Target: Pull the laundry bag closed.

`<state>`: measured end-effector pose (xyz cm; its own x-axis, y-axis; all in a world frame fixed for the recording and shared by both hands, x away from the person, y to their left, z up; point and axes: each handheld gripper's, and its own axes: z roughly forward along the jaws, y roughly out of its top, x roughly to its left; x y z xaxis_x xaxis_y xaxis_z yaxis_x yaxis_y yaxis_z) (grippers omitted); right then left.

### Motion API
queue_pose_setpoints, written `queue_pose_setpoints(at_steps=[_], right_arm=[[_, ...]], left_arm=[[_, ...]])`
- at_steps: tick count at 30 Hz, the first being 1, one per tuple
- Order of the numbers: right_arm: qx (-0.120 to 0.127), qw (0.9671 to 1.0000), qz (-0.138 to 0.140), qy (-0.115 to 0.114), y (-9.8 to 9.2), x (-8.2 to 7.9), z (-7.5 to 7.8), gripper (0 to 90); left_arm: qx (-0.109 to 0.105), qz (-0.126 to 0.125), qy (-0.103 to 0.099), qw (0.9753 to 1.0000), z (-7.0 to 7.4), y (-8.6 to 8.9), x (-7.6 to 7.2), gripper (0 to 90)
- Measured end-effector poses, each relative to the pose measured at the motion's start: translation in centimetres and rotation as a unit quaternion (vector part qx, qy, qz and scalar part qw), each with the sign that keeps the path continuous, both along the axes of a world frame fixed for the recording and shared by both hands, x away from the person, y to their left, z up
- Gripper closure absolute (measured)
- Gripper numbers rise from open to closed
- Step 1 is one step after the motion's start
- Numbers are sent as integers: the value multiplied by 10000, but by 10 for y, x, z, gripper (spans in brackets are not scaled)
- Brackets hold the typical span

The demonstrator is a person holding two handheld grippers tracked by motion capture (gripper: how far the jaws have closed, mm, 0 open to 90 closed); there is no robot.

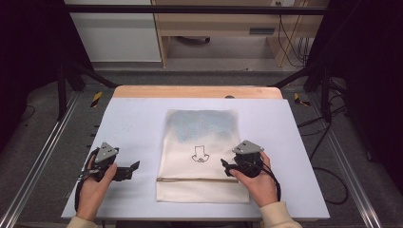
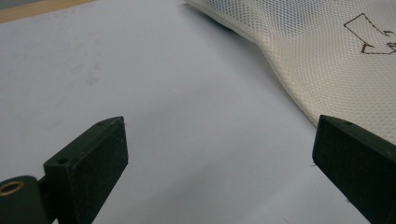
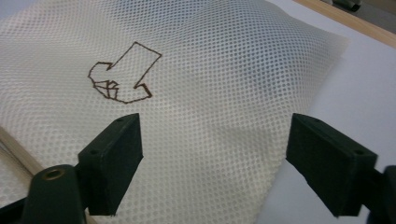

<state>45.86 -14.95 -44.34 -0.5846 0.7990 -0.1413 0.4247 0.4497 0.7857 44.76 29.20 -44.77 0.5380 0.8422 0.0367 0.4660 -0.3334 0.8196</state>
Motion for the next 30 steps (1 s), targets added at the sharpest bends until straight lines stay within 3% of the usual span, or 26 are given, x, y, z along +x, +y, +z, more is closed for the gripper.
queue_pose_setpoints(at_steps=[3, 4, 9, 12, 13, 16, 19, 20, 21, 22, 23, 24, 26, 27, 29, 30], right_arm=[[-108, 9998, 144, 33, 7, -1, 2, 224], [-230, 9994, 239, 96, 16, -3, 4, 254], [-492, 9967, 549, 330, 35, -5, 6, 306], [-690, 9918, 899, 589, 53, -4, 4, 356], [-690, 9918, 899, 589, 53, -4, 4, 356], [-1013, 9861, 1162, 626, 69, -2, 3, 403], [-1033, 9833, 1286, 770, 76, 1, 4, 414], [-1048, 9809, 1386, 870, 84, 3, 7, 418], [-1048, 9809, 1386, 870, 84, 3, 7, 418], [-1089, 9771, 1566, 943, 91, 4, 11, 416], [-1089, 9771, 1566, 943, 91, 4, 11, 416], [-1141, 9743, 1662, 1005, 99, 6, 14, 424], [-1171, 9733, 1680, 1038, 103, 6, 16, 440], [-1199, 9692, 1857, 1083, 110, 7, 18, 481], [-1211, 9674, 1921, 1125, 114, 7, 19, 488], [-1240, 9639, 2032, 1196, 121, 7, 20, 519]], left_arm=[[-52, -4, -5, 10000, 1, -1, -4, 35], [25, -93, 21, 10000, 4, 0, -7, 34], [-48, -192, 106, 9997, 1, 0, -15, 38], [276, -267, 112, 9992, -2, -1, -28, 40], [276, -267, 112, 9992, -2, -1, -28, 40], [346, -227, 58, 9991, 0, 2, -29, 40], [341, -151, 26, 9993, 0, 4, -28, 44], [293, -137, 115, 9994, -1, 7, -28, 43], [293, -137, 115, 9994, -1, 7, -28, 43], [287, -96, 173, 9994, -3, 9, -26, 44], [287, -96, 173, 9994, -3, 9, -26, 44], [304, -61, 190, 9993, -4, 11, -24, 44], [280, -55, 196, 9994, -5, 12, -23, 45], [253, -51, 215, 9994, -5, 13, -21, 44], [235, -48, 213, 9995, -5, 14, -21, 42], [239, -21, 223, 9995, -6, 16, -20, 42]])
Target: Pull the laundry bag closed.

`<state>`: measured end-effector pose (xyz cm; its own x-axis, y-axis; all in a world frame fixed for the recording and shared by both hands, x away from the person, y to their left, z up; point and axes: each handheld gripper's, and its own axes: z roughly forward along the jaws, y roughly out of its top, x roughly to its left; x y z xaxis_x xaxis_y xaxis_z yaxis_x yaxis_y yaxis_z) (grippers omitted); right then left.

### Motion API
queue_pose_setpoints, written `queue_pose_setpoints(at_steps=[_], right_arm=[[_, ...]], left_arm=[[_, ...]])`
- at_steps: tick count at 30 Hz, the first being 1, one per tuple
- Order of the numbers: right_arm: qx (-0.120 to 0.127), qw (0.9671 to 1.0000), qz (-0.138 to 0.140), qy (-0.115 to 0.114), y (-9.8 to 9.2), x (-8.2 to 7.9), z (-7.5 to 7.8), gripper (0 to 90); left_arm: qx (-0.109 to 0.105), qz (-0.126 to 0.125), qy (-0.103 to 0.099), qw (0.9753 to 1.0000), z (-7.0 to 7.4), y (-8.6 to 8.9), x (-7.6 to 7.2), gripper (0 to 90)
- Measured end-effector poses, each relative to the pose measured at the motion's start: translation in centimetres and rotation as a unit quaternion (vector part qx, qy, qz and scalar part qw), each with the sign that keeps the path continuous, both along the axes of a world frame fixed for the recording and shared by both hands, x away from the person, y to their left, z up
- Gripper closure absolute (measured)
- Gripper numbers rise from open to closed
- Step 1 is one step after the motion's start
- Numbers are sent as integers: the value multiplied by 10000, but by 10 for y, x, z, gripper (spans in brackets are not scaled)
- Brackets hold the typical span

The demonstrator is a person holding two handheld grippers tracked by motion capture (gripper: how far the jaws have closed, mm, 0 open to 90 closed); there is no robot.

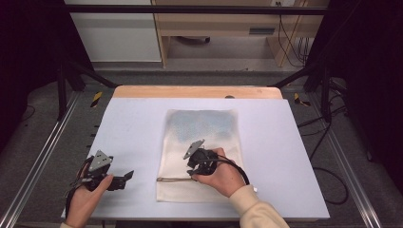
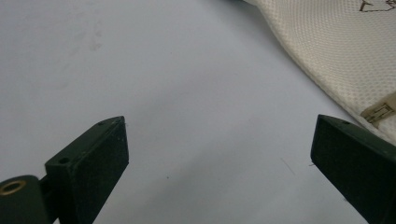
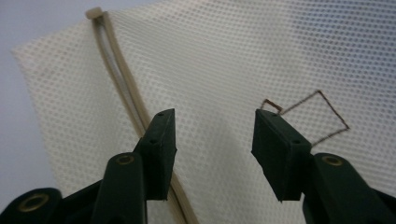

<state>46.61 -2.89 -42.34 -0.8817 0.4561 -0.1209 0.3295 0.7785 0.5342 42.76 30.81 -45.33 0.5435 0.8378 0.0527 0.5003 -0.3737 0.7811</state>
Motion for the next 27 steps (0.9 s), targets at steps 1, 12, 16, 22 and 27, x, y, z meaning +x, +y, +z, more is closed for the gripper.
queue_pose_setpoints(at_steps=[1, 12, 16, 22, 27], right_arm=[[-6, 10000, 58, 39, 3, 0, 0, 536], [111, 9970, 673, 373, 40, -5, 8, 700], [239, 9964, 716, 376, 47, -7, 8, 719], [348, 9947, 882, 395, 53, -11, 5, 778], [481, 9923, 1075, 382, 62, -17, 3, 819]], left_arm=[[-13, 22, 2, 10000, 0, 1, 0, 43], [0, 21, 29, 10000, -2, 4, 5, 41], [-150, -88, 82, 9998, -2, 2, 5, 43], [-133, -135, 71, 9998, -2, 1, 6, 44], [-311, -173, 42, 9994, -1, 2, 7, 46]])
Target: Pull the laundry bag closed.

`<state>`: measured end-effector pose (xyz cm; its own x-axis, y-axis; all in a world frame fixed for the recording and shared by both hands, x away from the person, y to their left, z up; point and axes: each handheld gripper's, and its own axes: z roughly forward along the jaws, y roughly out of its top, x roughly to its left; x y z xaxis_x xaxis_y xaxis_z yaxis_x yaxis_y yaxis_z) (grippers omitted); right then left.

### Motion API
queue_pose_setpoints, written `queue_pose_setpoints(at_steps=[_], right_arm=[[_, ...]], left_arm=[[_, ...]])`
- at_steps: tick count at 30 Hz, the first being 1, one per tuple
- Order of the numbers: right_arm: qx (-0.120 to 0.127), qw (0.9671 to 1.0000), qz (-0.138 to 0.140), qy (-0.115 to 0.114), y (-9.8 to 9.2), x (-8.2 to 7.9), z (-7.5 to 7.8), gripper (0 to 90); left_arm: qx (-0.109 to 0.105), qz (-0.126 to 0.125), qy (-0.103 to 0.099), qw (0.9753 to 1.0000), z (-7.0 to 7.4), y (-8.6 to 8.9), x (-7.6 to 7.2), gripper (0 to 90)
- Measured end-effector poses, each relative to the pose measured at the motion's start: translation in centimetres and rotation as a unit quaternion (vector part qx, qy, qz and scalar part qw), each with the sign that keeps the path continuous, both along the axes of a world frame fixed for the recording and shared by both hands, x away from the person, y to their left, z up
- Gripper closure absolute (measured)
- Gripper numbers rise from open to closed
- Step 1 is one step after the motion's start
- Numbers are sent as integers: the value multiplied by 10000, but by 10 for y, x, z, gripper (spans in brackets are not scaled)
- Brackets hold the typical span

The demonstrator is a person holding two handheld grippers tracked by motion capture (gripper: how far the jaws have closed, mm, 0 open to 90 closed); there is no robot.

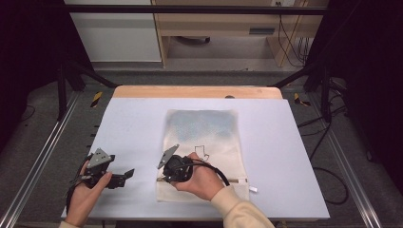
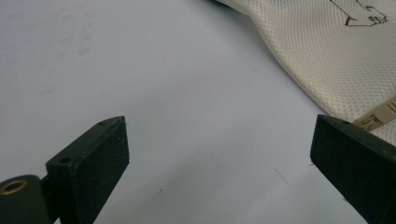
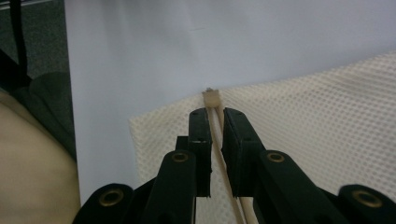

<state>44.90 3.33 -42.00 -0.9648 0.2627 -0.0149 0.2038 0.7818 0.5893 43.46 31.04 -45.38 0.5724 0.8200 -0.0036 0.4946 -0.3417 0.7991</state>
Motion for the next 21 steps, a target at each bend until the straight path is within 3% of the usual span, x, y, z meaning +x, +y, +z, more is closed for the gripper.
queue_pose_setpoints(at_steps=[14, 21], right_arm=[[19, 10000, 79, 57, 23, 7, -14, 770], [-98, 9999, 30, 77, 31, 12, -24, 762]], left_arm=[[12, -46, 55, 10000, 1, 1, 0, 49], [-7, -51, 43, 10000, 2, 1, -2, 49]])
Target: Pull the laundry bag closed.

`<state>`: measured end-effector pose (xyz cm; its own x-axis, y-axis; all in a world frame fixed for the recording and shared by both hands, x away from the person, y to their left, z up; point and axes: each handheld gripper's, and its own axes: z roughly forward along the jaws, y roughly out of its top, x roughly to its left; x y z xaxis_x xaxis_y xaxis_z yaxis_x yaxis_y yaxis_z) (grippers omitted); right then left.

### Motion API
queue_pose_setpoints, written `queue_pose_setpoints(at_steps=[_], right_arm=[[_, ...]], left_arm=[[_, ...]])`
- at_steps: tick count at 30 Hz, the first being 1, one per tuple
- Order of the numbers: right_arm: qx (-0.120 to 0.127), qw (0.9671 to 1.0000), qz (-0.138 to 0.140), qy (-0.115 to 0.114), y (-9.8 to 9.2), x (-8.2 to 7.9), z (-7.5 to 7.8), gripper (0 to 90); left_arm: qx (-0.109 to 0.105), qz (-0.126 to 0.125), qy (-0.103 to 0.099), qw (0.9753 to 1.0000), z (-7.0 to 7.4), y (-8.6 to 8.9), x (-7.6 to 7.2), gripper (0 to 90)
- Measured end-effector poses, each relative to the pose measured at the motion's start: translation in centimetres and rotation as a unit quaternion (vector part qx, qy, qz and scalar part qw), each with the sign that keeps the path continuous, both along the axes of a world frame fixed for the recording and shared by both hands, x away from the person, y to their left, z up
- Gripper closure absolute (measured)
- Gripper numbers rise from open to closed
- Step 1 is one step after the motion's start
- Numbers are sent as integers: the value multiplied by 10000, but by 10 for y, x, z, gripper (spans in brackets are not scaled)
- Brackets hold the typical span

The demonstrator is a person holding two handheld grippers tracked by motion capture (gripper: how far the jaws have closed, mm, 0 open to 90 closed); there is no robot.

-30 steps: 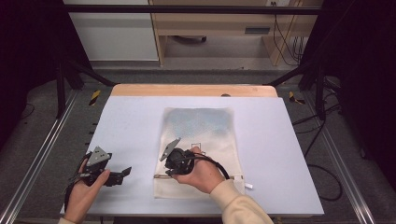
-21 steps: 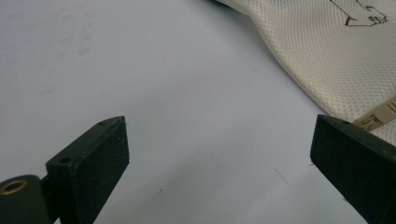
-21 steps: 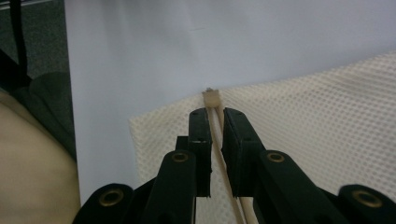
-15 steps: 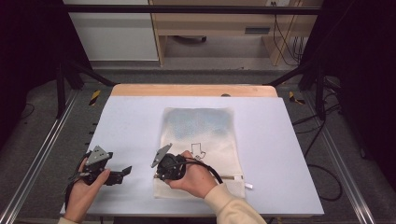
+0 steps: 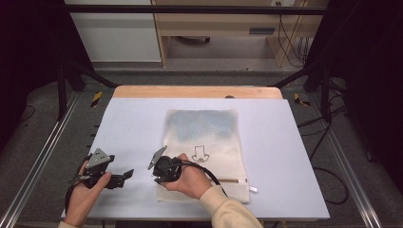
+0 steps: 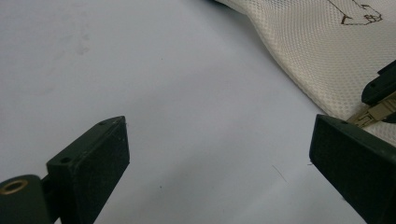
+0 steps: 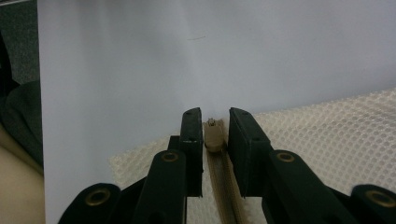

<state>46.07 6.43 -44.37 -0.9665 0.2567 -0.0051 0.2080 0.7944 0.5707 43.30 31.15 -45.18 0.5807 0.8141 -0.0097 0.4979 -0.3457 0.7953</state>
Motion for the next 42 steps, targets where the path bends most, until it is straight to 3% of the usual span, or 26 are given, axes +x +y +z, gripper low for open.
queue_pose_setpoints(at_steps=[7, 11, 12, 16, 20, 23, 26, 30, 36, 40, 42], right_arm=[[-104, 9999, 2, 4, 3, 1, -4, 817], [102, 9999, -67, 106, -3, 1, 3, 817], [265, 9995, -74, 121, -7, 1, 8, 817], [460, 9987, -110, 189, -15, 1, 16, 817], [619, 9978, -121, 182, -20, 2, 21, 817], [690, 9974, -113, 184, -22, 2, 23, 816], [741, 9971, -70, 179, -25, 2, 25, 816], [683, 9976, -38, 136, -24, 1, 24, 817], [696, 9975, -35, 141, -22, 0, 24, 817], [705, 9974, -11, 122, -23, 0, 25, 817], [728, 9972, -47, 140, -22, 0, 24, 817]], left_arm=[[-67, -76, 23, 9999, 3, -3, -6, 49], [-201, -213, 61, 9996, 7, -8, -14, 58], [-247, -314, 83, 9992, 8, -14, -18, 68], [-394, -602, 154, 9973, 9, -30, -23, 99], [-382, -746, 232, 9962, 9, -40, -27, 121], [-426, -822, 315, 9952, 7, -49, -30, 122], [-677, -898, 517, 9923, 5, -59, -30, 145], [-569, -1009, 602, 9915, 2, -71, -33, 167], [-779, -971, 665, 9900, 0, -83, -30, 210], [-723, -968, 715, 9901, -4, -85, -27, 254], [-803, -941, 764, 9894, -5, -86, -24, 289]])
